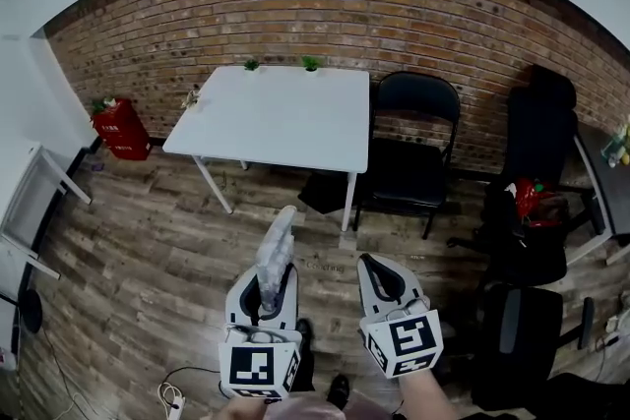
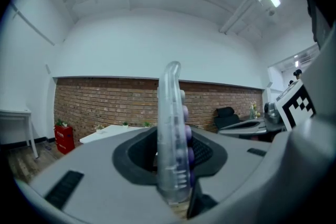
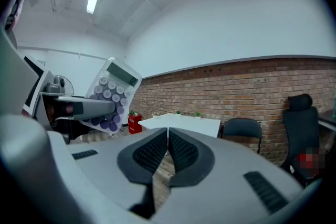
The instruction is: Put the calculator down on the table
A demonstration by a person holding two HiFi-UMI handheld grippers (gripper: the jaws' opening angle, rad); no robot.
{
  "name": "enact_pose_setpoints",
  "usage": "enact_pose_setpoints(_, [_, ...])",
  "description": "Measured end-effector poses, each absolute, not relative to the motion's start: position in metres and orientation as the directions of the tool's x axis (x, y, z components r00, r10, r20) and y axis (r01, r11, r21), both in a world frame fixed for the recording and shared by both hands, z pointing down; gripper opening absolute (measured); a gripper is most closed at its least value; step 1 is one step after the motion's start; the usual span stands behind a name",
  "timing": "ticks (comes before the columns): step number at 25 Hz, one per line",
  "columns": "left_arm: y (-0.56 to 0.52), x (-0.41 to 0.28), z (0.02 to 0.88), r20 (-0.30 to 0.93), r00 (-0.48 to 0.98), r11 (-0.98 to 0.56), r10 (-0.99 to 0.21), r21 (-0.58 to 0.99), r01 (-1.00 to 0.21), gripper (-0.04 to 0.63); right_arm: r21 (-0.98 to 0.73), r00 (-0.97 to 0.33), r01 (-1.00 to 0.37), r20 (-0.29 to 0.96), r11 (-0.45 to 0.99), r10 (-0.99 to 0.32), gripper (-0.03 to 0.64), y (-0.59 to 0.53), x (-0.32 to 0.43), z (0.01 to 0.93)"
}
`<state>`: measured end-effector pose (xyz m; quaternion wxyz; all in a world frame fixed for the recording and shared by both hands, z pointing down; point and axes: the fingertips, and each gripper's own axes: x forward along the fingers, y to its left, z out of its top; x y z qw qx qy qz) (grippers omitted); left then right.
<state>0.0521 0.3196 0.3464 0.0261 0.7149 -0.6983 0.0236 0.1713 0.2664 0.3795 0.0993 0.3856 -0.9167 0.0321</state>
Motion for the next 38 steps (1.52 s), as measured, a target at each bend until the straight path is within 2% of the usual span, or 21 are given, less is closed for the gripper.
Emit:
enact_pose_setpoints(8, [0.22, -0.022, 0.341, 0.059, 0.044, -0.045, -0.997, -0.004, -0.999, 0.133, 0.021, -0.667, -0.728, 0.211, 0.686, -0.714, 0.008, 0.165, 0.1, 0.377])
enact_pose_setpoints(17, [0.148, -0.088, 0.323, 0.02, 0.066, -0.066, -0.998, -0.007, -0.998, 0.133, 0.067, -0.657, -0.737, 0.163, 0.673, -0.736, 0.003, 0.095, 0.032, 0.349])
enact_pose_setpoints(31, [0.083, -0.108, 0.359, 0.1, 0.113, -0.112, -0.989, 0.015, -0.994, 0.133, 0.029, -0.62, -0.768, 0.215, 0.639, -0.755, 0.003, 0.035, 0.013, 0.379])
enact_pose_setpoints(38, [0.016, -0.11, 0.383, 0.149, 0.132, -0.131, -0.98, 0.015, -0.991, 0.133, -0.003, -0.61, -0.779, 0.235, 0.627, -0.757, 0.003, -0.029, 0.011, 0.402])
